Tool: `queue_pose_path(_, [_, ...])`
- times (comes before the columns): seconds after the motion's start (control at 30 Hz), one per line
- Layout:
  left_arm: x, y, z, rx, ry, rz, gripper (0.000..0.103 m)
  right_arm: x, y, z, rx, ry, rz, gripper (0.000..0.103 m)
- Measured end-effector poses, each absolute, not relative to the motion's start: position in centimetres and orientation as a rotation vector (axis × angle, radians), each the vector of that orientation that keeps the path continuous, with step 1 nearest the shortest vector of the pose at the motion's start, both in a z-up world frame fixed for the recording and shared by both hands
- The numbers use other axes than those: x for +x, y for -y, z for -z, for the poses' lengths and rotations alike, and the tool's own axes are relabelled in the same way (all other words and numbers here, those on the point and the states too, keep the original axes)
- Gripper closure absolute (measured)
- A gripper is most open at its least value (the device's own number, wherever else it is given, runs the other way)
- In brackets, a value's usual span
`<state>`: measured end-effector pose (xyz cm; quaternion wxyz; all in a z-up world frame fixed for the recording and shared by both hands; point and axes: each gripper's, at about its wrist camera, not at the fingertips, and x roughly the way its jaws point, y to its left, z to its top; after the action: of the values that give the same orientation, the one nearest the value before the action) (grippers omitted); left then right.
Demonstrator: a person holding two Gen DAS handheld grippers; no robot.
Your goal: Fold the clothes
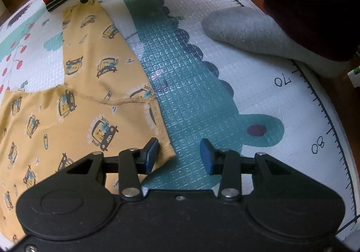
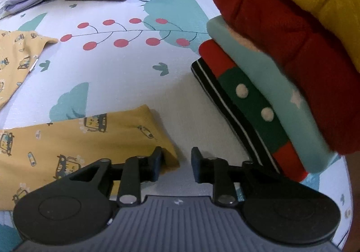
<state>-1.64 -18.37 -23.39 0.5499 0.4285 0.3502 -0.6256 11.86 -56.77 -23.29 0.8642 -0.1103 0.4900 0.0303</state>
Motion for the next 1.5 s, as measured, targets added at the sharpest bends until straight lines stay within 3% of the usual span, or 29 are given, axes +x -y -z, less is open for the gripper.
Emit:
queue_pose_path(0.1, [-1.5, 17.8, 22.9, 1.012, -0.833, 1.476, 0.065, 12.1, 56.8, 23.4, -0.249, -1.023, -0.058, 0.066])
queue_pose_path(0.43, [0.0, 15.5, 20.3, 0.926, -0.896, 1.436, 0.056, 11.3, 56.0, 20.8, -0.227, -0.934, -0.031, 0.065])
queue_pose_path(0.7, [3.9, 7.0, 16.7, 0.836, -1.009, 1.22, 0.056, 12.3, 53.9, 19.3, -0.238, -0.854, -0.006, 0.065])
queue_pose_path(0.93, [6.6, -3.0, 17.3, 0.682, -1.053, 0.814, 0.056, 14.0, 42.4, 17.9, -0.331, -0.775, -0.409, 0.066])
queue_pose_path(1.27, [12.0, -17.5, 20.8, -0.008, -1.148, 0.213, 0.056, 7.8, 22.6, 19.6, -0.61, -0.758, -1.172, 0.068])
queue_pose_path(1.5, [15.1, -23.5, 21.6, -0.401, -1.084, 0.075, 0.058, 4.1, 16.6, 19.8, -0.805, -0.748, -1.438, 0.07])
